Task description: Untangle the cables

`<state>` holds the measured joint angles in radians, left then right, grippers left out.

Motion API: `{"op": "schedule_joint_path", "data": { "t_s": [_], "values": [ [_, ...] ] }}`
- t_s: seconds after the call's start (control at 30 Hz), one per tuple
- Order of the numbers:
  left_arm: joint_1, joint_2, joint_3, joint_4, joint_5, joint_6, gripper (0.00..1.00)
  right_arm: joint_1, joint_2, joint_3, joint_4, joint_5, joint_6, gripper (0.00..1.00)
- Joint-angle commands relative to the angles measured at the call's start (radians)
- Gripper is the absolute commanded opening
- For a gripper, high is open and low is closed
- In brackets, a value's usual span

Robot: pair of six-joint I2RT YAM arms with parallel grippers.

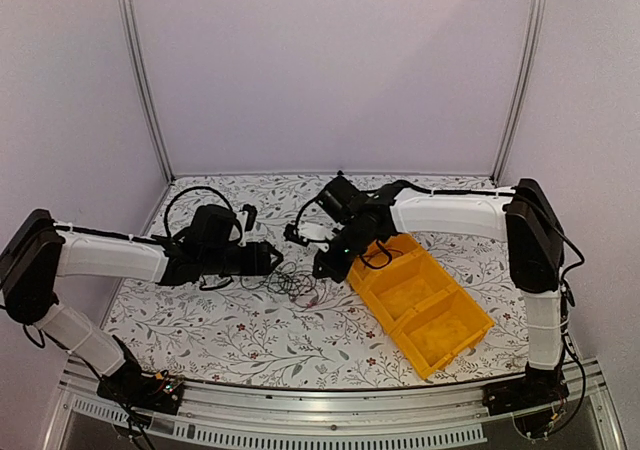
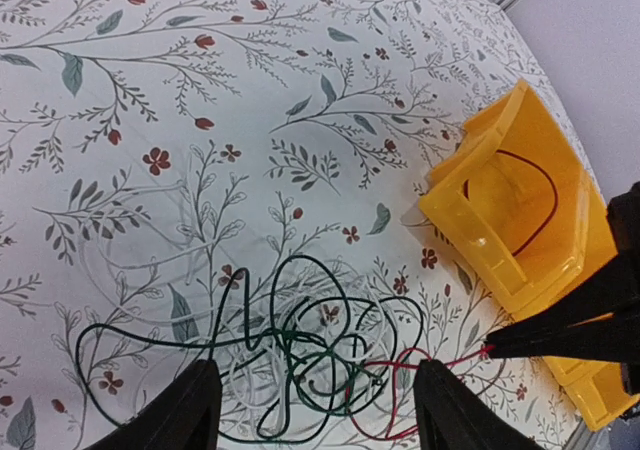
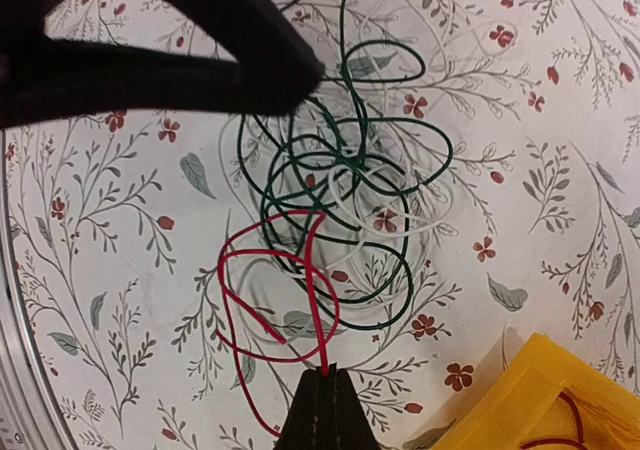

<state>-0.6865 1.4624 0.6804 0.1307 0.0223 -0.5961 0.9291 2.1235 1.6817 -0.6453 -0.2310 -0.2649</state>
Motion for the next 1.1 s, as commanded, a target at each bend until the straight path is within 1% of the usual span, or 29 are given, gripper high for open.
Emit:
{"op": "schedule_joint_path", "data": {
  "t_s": [0.0,0.1,0.27,0.33,0.47,0.8,0.93,1.07],
  "values": [
    [-0.029,0.071,0.048,0.108,0.067,-0.031,0.67,0.005,-0.135,0.024,0.015,-0.053,-0.022,0.00],
    [-0.051,0.147,0.091,0.138,0.100,-0.052,0.67,0.007,-0.157,0.026,0.027,-0.057,-0.037,0.00],
    [-0.099,0.265,0.139,0.155,0.103,-0.065,0.66,0.008,-0.167,0.044,0.044,-0.066,-0.065,0.00],
    [-0.107,0.306,0.135,0.156,0.100,-0.081,0.63,0.007,-0.175,0.047,0.068,-0.061,-0.080,0.00],
    [-0.109,0.337,0.088,0.188,0.093,-0.108,0.60,0.007,-0.206,0.107,0.066,-0.058,-0.087,0.00],
    [-0.109,0.357,0.058,0.167,0.052,-0.095,0.55,0.005,-0.371,0.320,0.091,0.047,-0.171,0.00],
    [-0.108,0.348,0.045,0.167,0.045,-0.095,0.55,0.004,-0.404,0.292,0.103,0.094,-0.204,0.00],
    [-0.108,0.295,0.030,0.149,0.028,-0.086,0.57,-0.013,-0.429,0.166,0.130,0.098,-0.211,0.00]
  ]
}}
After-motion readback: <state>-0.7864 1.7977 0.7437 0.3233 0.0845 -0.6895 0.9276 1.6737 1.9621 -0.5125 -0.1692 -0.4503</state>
